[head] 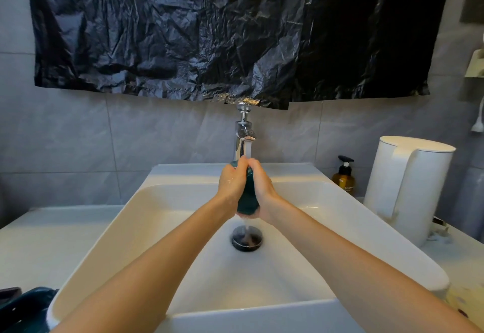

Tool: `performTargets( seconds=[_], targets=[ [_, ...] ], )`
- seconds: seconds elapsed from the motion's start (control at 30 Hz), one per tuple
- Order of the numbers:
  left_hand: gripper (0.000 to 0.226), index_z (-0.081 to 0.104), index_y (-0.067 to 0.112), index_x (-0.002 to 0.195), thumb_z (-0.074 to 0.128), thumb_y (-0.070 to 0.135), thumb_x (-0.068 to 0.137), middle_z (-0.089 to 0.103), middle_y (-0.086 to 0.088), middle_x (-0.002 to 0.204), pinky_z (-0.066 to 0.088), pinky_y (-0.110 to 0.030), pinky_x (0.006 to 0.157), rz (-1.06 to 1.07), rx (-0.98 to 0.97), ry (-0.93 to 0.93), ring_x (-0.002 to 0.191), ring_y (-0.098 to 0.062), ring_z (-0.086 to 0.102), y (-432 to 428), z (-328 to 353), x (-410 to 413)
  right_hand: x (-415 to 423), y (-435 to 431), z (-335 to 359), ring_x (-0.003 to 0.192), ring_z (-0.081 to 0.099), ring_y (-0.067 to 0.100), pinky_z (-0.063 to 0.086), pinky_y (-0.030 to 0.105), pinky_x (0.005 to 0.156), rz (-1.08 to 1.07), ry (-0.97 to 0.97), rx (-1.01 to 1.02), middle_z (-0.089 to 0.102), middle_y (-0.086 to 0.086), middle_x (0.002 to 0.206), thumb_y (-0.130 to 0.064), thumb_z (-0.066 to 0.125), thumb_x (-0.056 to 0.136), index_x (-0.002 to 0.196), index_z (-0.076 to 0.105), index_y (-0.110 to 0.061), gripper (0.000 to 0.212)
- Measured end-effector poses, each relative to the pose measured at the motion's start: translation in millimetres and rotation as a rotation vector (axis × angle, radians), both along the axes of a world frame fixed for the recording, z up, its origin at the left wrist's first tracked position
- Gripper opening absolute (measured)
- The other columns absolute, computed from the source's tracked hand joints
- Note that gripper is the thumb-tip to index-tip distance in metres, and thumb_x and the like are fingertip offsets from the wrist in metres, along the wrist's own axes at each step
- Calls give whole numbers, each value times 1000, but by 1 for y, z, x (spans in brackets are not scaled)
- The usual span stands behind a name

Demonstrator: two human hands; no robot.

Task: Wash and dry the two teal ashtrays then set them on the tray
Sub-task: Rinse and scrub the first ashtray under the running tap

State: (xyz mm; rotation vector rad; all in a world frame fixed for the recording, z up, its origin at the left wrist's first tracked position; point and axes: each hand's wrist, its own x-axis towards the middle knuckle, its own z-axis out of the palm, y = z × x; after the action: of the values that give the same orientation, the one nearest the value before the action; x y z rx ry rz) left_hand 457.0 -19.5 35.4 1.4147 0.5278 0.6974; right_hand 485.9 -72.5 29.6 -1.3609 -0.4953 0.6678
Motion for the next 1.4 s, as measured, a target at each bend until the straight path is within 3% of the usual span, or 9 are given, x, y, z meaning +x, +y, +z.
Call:
performTargets(
  seconds=[0.27, 0.43, 0.53, 0.63, 0.73, 0.9, 1.1, 1.23, 1.4],
  targets=[
    [23, 58, 15, 84, 44, 31, 93, 63, -12, 86, 51, -40, 84, -4, -187, 11, 85, -26, 61, 18, 9, -11, 0, 11, -7, 97, 59, 24, 56, 47, 81, -206, -370, -51, 59, 6, 110, -47, 42, 94, 120, 49, -38, 29],
    [27, 56, 15, 97, 44, 39, 90, 56, -4, 85, 49, -32, 68, -104, 42, 7, 83, -22, 60, -1, 1, -1, 3, 1, 1, 98, 59, 30, 49, 38, 68, -62, -13, 38, 62, 8, 117, -55, 45, 87, 123, 57, -23, 50],
    [29, 58, 13, 100, 42, 37, 95, 62, -10, 94, 51, -39, 82, -62, -80, 16, 92, -25, 60, 1, 12, -10, 3, 3, 0, 98, 60, 27, 53, 40, 70, -165, -185, -5, 61, 7, 115, -50, 44, 90, 122, 52, -33, 37],
    [28, 61, 16, 90, 43, 36, 96, 64, -12, 89, 52, -39, 77, -92, -313, -5, 87, -25, 60, 12, 20, -21, 3, 5, -5, 105, 55, 25, 54, 38, 78, -192, -510, 6, 55, 4, 118, -40, 42, 96, 120, 47, -44, 25],
    [28, 61, 17, 86, 47, 38, 97, 64, -11, 86, 52, -41, 85, -96, -308, -66, 83, -23, 61, 16, 18, -25, -2, 3, -4, 109, 53, 24, 54, 33, 72, -130, -607, 66, 51, 5, 124, -43, 43, 92, 116, 44, -49, 25],
    [34, 65, 13, 94, 48, 42, 96, 67, -10, 96, 53, -33, 77, -61, -95, -121, 87, -19, 63, 7, 12, -22, 1, 12, 1, 108, 59, 23, 51, 48, 94, -155, -306, 84, 58, 7, 121, -69, 49, 67, 118, 51, -41, 58],
    [27, 59, 15, 102, 44, 37, 99, 64, -4, 96, 46, -22, 64, -40, 117, -133, 93, -20, 62, -6, -4, -18, 2, -5, 9, 102, 60, 26, 51, 42, 84, -45, 317, -7, 65, 11, 111, -66, 55, 76, 107, 64, -21, 55],
    [31, 58, 10, 102, 43, 37, 99, 60, -6, 91, 47, -25, 70, -9, 64, -107, 86, -18, 60, -11, 3, -16, -3, -4, 11, 98, 59, 23, 50, 35, 75, -11, 201, 12, 64, 7, 102, -57, 52, 83, 110, 62, -20, 47],
    [31, 62, 16, 89, 55, 46, 90, 65, -7, 88, 53, -36, 79, -17, -206, -58, 84, -22, 63, 7, 12, -18, -10, 4, 4, 101, 60, 24, 55, 37, 71, -126, -207, 12, 61, 4, 111, -50, 40, 94, 110, 53, -44, 21]
  ],
)
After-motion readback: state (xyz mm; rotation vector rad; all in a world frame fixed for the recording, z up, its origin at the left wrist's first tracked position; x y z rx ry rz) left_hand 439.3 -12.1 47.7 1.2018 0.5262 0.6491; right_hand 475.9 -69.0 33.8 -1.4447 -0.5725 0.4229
